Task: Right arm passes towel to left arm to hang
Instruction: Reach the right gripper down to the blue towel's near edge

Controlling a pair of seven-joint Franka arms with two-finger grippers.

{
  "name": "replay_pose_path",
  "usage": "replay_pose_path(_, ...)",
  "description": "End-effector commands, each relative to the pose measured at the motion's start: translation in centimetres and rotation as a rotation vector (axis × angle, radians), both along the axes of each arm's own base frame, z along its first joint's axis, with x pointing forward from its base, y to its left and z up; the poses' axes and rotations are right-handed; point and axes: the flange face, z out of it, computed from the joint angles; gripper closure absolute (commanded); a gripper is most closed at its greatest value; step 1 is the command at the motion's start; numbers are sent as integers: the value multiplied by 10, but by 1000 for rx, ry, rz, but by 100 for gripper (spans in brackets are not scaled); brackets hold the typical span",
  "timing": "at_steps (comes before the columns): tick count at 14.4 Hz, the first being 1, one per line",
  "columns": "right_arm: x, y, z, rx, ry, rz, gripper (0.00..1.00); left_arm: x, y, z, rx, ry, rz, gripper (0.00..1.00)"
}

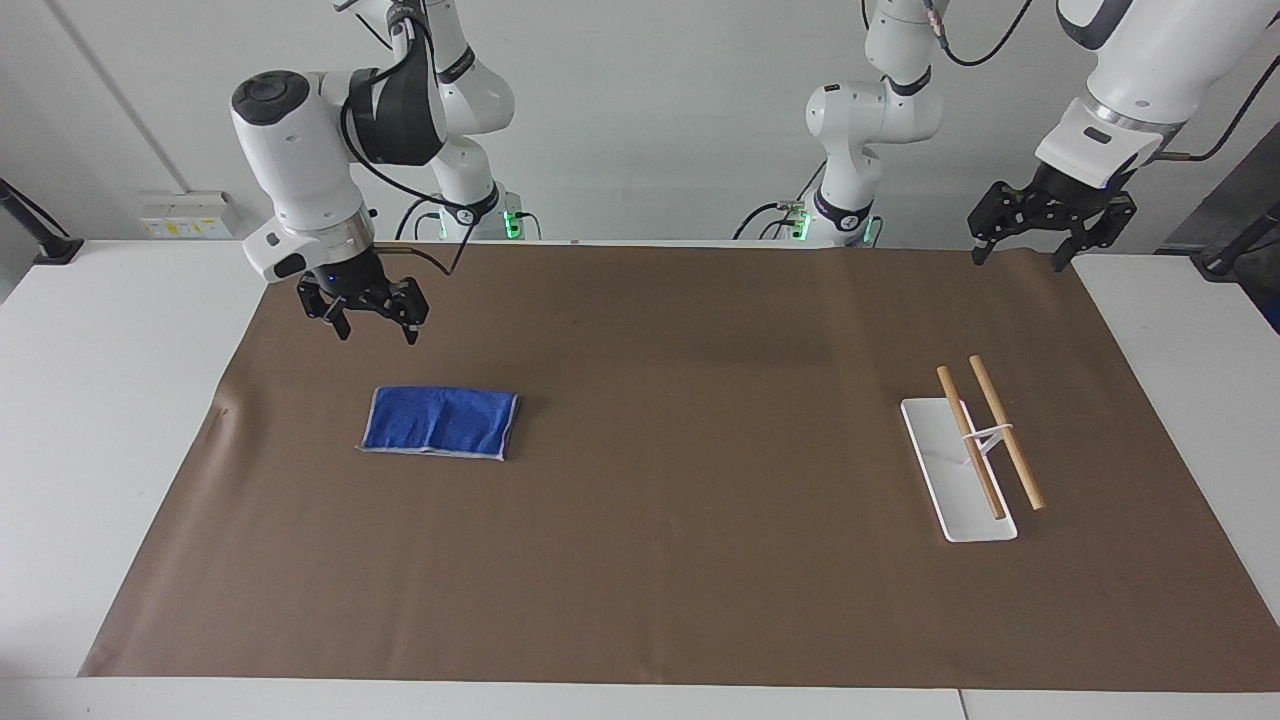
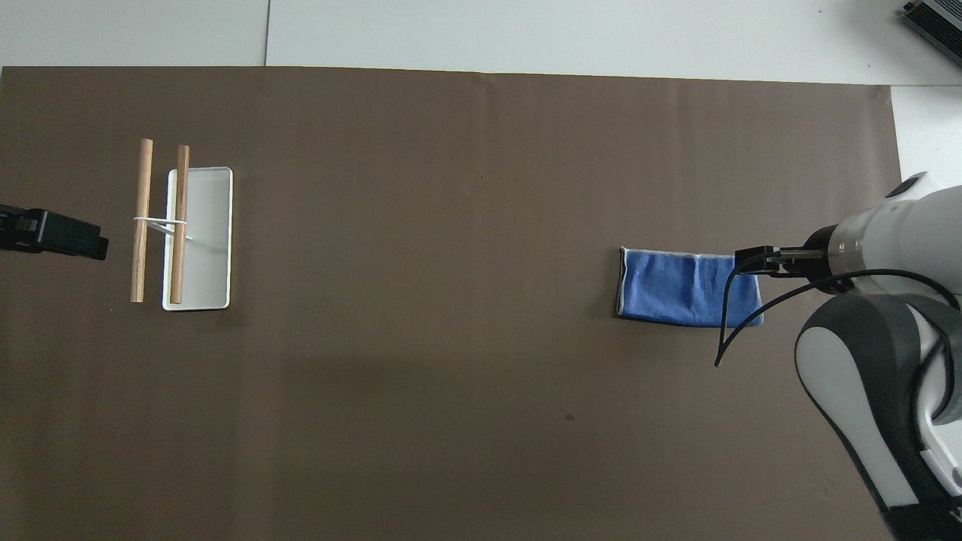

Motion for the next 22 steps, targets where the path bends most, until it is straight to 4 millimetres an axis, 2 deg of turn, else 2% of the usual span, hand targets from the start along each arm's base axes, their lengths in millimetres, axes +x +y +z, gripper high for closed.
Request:
replay_pose_path(1, 2, 3, -47, -13, 4, -14, 0, -9, 3, 1, -4, 1, -7, 0)
replay_pose_path(3, 4, 5, -81, -12, -15, -13, 0, -9, 3, 1, -4, 1, -7, 0)
replay_pose_path(4, 3, 13, -93, -10, -27, 0, 0, -9, 3, 1, -5, 0, -7, 0)
replay_pose_path(9, -6, 17, -155, -6, -66, 20, 0, -9, 3, 1, -4, 1, -7, 0)
replay_pose_path(13, -13, 17, -174, -8, -63, 40, 0, -9, 3, 1, -5, 0, -7, 0)
replay_pose_path(20, -26, 15, -192, -6, -84, 46, 0, -9, 3, 1, -4, 1, -7, 0)
replay_pose_path(21, -27, 15, -194, -6, -81, 48, 12, -9, 3, 1, -4, 1, -7, 0)
replay_pose_path(22, -27, 15, -194, -6, -81, 48, 51, -9, 3, 1, -4, 1, -7, 0)
